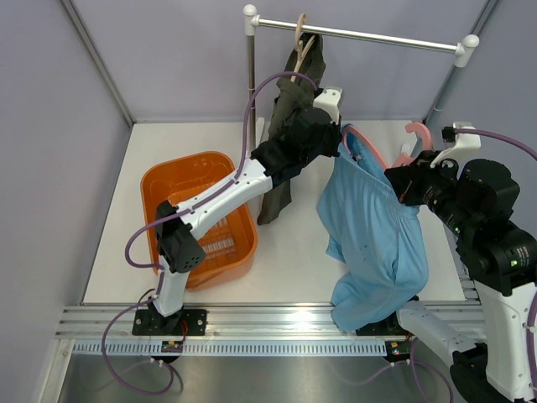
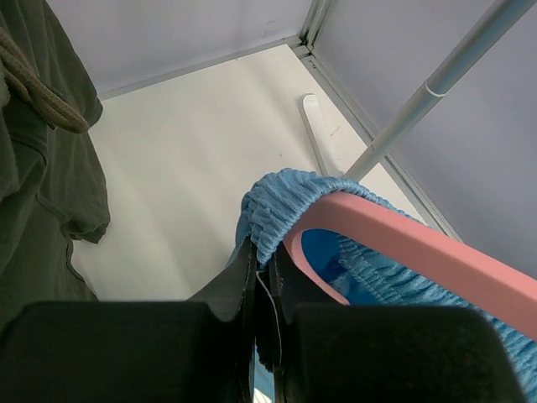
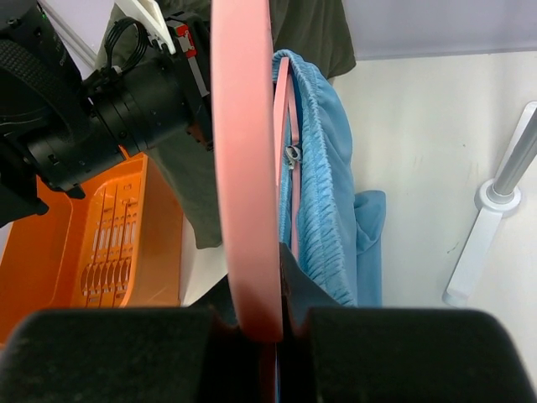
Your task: Remove the shorts from the hanger
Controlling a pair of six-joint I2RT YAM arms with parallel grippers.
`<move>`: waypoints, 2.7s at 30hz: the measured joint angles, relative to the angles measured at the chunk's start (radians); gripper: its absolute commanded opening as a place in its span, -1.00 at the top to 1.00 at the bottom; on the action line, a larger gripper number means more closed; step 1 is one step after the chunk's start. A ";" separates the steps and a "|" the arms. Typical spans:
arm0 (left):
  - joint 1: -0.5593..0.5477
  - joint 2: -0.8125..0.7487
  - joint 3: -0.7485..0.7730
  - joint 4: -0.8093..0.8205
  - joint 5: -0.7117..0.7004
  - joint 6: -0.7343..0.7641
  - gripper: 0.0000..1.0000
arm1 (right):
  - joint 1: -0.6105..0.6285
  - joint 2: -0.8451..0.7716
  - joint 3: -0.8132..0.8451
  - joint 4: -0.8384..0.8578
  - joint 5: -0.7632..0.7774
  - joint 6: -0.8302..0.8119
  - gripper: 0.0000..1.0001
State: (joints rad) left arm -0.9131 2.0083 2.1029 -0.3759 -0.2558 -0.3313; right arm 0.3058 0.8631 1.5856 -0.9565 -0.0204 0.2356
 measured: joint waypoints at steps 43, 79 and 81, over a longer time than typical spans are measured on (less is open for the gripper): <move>-0.231 -0.409 -0.377 -0.094 0.236 0.198 1.00 | 0.000 0.181 -0.005 0.356 0.225 -0.023 1.00; -0.341 -0.722 0.133 0.164 -0.378 0.969 1.00 | 0.000 0.343 0.094 0.435 0.334 -0.060 1.00; -0.332 -0.715 0.143 0.273 -0.403 1.064 1.00 | 0.000 0.343 0.097 0.434 0.333 -0.061 1.00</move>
State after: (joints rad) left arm -1.2446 1.2938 2.2456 -0.1028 -0.6590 0.7326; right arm 0.3058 1.2057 1.6821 -0.5228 0.3130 0.1749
